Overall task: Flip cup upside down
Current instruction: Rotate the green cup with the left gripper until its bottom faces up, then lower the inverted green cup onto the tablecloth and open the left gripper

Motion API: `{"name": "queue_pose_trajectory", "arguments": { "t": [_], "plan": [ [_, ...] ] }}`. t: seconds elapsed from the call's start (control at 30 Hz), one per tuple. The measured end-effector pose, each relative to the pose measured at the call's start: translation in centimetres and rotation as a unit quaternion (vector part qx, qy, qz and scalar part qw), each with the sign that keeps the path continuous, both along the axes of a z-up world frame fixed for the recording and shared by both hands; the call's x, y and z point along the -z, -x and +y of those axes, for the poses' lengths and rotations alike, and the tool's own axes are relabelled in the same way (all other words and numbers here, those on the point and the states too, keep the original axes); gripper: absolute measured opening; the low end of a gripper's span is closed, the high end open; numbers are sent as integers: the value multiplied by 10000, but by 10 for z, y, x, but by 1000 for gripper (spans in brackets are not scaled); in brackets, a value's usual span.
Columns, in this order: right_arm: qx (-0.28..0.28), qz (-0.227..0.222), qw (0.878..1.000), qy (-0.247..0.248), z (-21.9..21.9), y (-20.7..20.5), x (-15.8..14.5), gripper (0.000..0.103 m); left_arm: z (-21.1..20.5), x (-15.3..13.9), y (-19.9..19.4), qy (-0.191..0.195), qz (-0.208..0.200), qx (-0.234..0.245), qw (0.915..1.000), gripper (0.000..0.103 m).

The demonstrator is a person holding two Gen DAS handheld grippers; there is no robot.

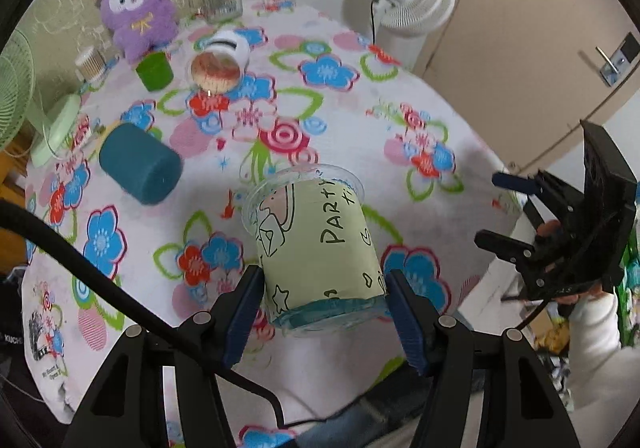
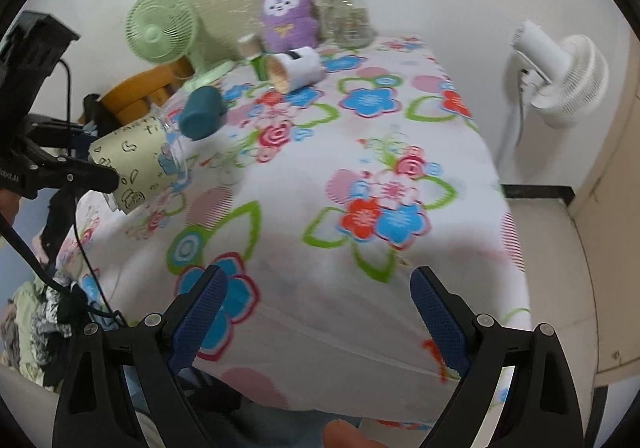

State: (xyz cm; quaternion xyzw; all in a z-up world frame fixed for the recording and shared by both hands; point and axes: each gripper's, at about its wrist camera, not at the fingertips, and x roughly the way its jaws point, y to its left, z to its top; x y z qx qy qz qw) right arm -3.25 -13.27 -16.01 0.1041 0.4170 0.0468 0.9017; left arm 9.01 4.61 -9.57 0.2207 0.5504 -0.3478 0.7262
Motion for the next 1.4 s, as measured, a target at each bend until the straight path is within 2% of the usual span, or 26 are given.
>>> {"name": "queue_pose_trajectory", "arguments": {
  "t": [0.2,0.3,0.53,0.7,0.87,1.13,1.4],
  "plan": [
    [-299,-41,9995,14,18,-5,-3,94,5,7,-8,-657,506,104,9965,65],
    [-418,-38,9991,2,25,-7,-1,94,7,13,-11,-1040,781,144,9914,65],
    [-638,11,9980,18,39,-9,5,94,9,31,-14,-1744,1401,238,9744,64],
    [-747,34,9972,35,47,-11,8,94,5,40,-14,-2042,1706,317,9634,64],
    [-794,24,9968,28,51,-15,11,94,-2,53,-20,-2205,1836,279,9575,65],
    [-857,-6,9963,16,54,-21,10,94,-12,63,-32,-2240,1817,170,9573,65],
    [-882,-25,9961,25,55,-27,10,94,-19,58,-40,-2206,1778,132,9589,79]
  ]
}}
